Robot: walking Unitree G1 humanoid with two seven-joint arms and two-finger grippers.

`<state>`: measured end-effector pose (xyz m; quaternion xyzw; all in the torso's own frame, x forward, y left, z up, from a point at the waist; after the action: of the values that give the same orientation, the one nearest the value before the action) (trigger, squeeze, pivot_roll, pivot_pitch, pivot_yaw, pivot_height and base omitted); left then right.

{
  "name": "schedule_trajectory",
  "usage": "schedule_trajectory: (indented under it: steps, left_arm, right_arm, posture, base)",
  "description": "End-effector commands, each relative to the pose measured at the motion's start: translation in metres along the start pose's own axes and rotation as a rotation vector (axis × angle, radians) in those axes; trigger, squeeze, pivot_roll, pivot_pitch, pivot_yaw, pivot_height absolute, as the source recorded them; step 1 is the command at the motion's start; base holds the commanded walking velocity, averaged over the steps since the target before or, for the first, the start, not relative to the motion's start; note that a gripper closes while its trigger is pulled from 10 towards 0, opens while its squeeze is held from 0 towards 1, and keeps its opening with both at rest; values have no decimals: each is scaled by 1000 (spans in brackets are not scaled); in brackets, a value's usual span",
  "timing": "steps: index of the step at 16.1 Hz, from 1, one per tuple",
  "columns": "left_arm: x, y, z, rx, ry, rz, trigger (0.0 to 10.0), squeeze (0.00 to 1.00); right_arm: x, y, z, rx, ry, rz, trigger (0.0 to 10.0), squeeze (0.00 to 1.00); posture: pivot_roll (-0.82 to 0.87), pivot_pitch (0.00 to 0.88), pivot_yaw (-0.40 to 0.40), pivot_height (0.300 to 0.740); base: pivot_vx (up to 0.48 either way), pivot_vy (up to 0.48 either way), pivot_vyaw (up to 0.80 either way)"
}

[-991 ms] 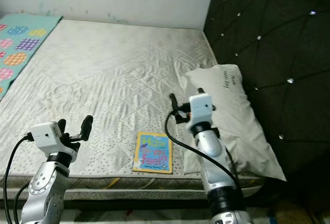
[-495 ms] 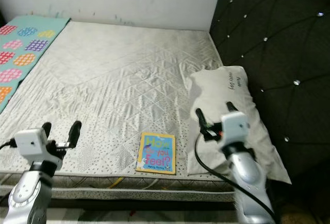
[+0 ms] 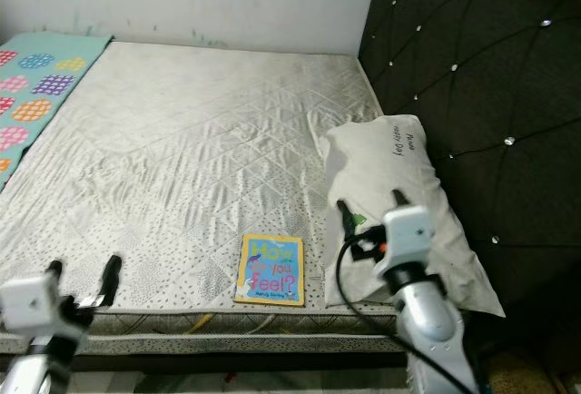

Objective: Clean up the room

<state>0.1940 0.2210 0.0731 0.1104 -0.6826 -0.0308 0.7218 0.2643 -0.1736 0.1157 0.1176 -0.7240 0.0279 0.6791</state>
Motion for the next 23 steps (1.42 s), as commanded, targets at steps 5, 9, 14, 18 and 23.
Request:
schedule_trajectory:
  steps: [5,9,14,18,23]
  left_arm:
    - [78,-16,-39,-59,-246,46,10000,0]
    - [55,-25,-32,-75,-155,73,10000,0]
    - [13,-21,-12,-68,5,57,10000,0]
    - [11,-22,-17,-61,7,58,10000,0]
    - [20,-33,-37,-85,-46,83,10000,0]
  right_arm:
    - [-8,3,-5,-17,27,9,10000,0]
    - [-12,4,-5,-28,28,7,10000,0]
    - [-14,4,-8,-59,29,-44,10000,0]
    - [-29,-19,-4,-245,107,47,10000,0]
    - [-56,-29,-7,-213,249,-94,10000,0]
  posture:
    - [-78,0,-55,740]
    - [-87,0,-43,740]
    - [-90,0,-45,740]
    - [-104,0,-47,740]
    - [-133,0,-46,740]
  base:
    - [0,0,0]
    - [0,0,0]
    - [0,0,0]
    - [0,0,0]
    - [0,0,0]
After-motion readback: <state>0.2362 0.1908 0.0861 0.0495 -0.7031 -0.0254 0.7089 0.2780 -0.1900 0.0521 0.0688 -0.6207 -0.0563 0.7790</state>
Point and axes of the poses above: a point about 5 cm out from each wrist's last joint towards the gripper, its own z axis pointing back from the gripper into the wrist, its own x axis along the axis of the wrist's last joint, y = z × x, the point moved 1 cm from there along -z, pointing out of the wrist towards the gripper, and after that the axes turned 14 degrees about -z, right-handed, at the moved point
